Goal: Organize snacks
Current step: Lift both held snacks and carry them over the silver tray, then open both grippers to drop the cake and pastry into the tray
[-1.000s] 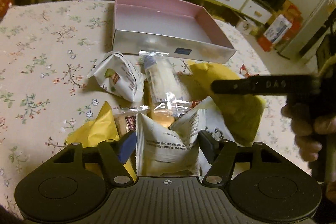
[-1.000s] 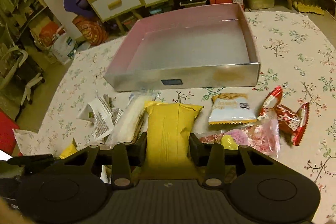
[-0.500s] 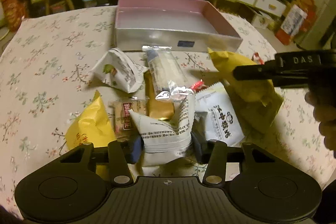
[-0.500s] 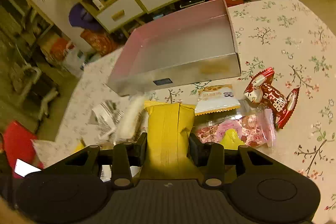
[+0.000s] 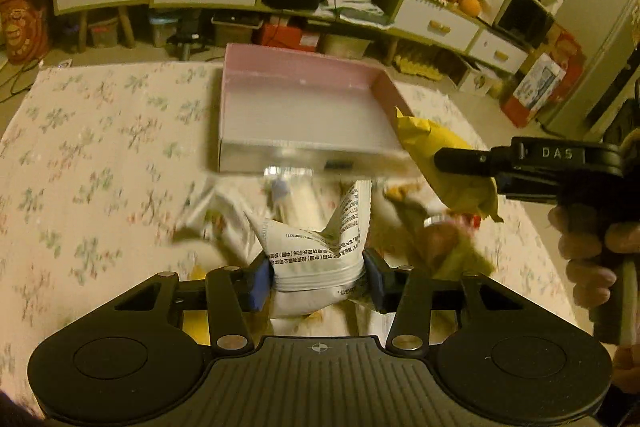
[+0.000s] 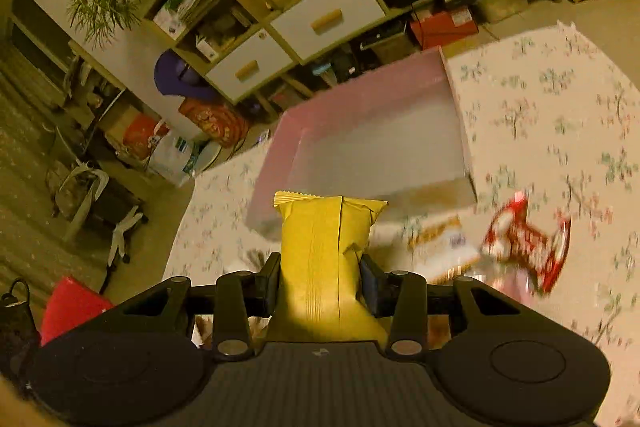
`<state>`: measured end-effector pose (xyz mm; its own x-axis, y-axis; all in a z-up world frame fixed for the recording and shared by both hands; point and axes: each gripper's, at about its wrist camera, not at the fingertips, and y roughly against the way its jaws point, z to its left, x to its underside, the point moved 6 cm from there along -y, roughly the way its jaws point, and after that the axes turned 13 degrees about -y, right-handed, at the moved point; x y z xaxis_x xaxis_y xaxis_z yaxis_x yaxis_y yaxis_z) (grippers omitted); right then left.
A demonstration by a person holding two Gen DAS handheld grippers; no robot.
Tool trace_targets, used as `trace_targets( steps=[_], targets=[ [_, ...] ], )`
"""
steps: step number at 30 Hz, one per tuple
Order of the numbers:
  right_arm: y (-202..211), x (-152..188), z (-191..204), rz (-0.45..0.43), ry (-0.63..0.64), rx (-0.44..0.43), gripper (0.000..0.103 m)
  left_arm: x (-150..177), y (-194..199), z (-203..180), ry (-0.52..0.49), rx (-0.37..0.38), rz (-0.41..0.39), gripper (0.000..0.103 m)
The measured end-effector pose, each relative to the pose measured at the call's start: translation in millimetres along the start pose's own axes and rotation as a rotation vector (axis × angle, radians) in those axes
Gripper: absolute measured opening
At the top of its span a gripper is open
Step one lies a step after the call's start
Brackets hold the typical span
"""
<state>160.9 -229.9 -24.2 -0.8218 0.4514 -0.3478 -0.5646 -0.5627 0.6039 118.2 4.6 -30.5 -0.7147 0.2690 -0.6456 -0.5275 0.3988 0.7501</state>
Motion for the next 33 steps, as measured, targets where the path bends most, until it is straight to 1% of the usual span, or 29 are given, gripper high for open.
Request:
trace_targets(
  steps=[4, 9, 16, 20, 25, 28, 33],
  targets=[
    [-12, -23, 1, -0.030, 0.002, 0.012, 0.009, -27, -15, 7, -0.005, -0.009, -0.016, 0.045],
    [-32, -48, -5, -0.054, 0.009, 0.049, 0.009, -60, -43, 22, 0.003, -0.028, -0.031, 0.045],
    [-64, -79, -15, -0.068, 0.044, 0.095, 0.009, -99, -93, 38, -0.038, -0.064, -0.044, 0.045],
    [-78, -94, -20, -0.071, 0.064, 0.111, 0.009, -111, -123, 45, -0.060, -0.087, -0.039, 0.045],
    [-99, -104, -24, -0.069, 0.116, 0.167, 0.010, -120, -154, 56, -0.079, -0.135, -0.013, 0.045],
    [-109, -110, -24, -0.070, 0.156, 0.198, 0.010, -125, -166, 58, -0.107, -0.166, -0.005, 0.045],
    [-120, -115, -24, -0.067, 0.199, 0.244, 0.010, -132, -178, 62, -0.112, -0.187, -0.003, 0.046]
  ],
)
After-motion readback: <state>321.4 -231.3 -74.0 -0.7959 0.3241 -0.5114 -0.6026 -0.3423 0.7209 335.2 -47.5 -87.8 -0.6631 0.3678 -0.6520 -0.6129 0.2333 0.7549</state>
